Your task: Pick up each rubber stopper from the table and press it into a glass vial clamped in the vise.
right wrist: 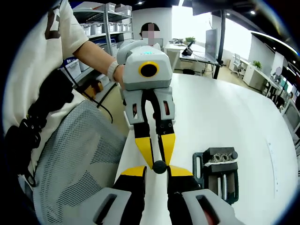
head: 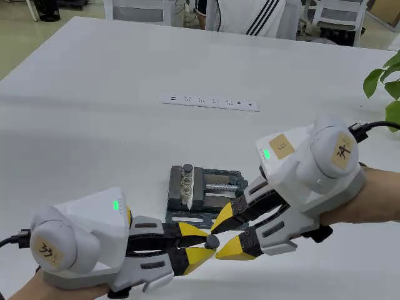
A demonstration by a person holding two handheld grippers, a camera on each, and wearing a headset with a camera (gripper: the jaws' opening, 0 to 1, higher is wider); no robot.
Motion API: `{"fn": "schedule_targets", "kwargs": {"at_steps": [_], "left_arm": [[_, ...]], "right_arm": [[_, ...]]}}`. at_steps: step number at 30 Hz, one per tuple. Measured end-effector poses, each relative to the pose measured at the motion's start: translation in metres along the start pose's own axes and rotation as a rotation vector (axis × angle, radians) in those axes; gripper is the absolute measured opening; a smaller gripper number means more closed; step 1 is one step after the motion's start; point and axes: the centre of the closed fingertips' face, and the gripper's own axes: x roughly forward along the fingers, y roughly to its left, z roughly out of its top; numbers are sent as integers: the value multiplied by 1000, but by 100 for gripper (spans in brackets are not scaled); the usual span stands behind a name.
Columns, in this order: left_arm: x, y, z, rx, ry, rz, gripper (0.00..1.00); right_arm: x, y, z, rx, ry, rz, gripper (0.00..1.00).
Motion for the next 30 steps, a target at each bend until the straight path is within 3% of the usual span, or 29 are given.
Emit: {"fn": "schedule_targets", "kwargs": {"at_steps": [24,30], "left_arm": [[5,1,2,-11,1,-8,5],[4,-1,4,12,1,-12,5]], "right_arm": [[-1,-4,-7,-20,48,-8,8],[-3,-2,-5,13,51,11,7]]}}
